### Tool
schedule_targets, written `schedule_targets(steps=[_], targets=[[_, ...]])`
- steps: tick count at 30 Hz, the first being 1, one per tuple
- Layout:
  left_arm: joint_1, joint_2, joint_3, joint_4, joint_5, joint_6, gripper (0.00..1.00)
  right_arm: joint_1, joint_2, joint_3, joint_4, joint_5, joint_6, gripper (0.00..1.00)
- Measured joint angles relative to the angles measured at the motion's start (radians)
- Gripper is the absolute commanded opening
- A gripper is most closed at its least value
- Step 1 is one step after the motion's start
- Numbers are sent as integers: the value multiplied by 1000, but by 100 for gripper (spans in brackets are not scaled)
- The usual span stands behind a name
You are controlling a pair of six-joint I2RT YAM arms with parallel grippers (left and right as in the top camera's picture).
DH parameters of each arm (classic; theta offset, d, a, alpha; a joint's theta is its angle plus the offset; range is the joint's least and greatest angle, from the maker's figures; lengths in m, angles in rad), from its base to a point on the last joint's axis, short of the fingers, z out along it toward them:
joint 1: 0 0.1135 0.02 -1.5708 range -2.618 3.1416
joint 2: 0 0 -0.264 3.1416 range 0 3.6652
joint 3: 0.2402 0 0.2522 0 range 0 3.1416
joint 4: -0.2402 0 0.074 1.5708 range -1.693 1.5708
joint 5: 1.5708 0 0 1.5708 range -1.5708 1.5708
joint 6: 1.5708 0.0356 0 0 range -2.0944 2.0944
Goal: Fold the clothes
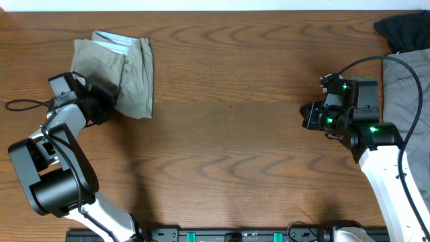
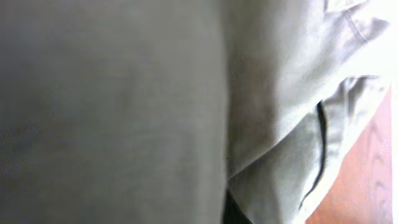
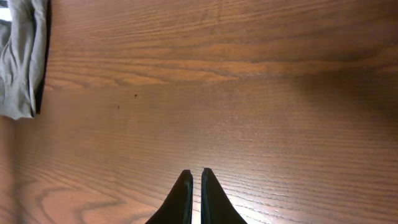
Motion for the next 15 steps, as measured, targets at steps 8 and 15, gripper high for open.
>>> schedule_targets(steps=[8, 15], targets=[[-27, 10, 0, -25, -1, 74, 22, 0, 0, 0, -20, 0, 0, 6], [-27, 5, 14, -37, 70, 98, 95, 0, 0, 0, -45, -1, 2, 20]])
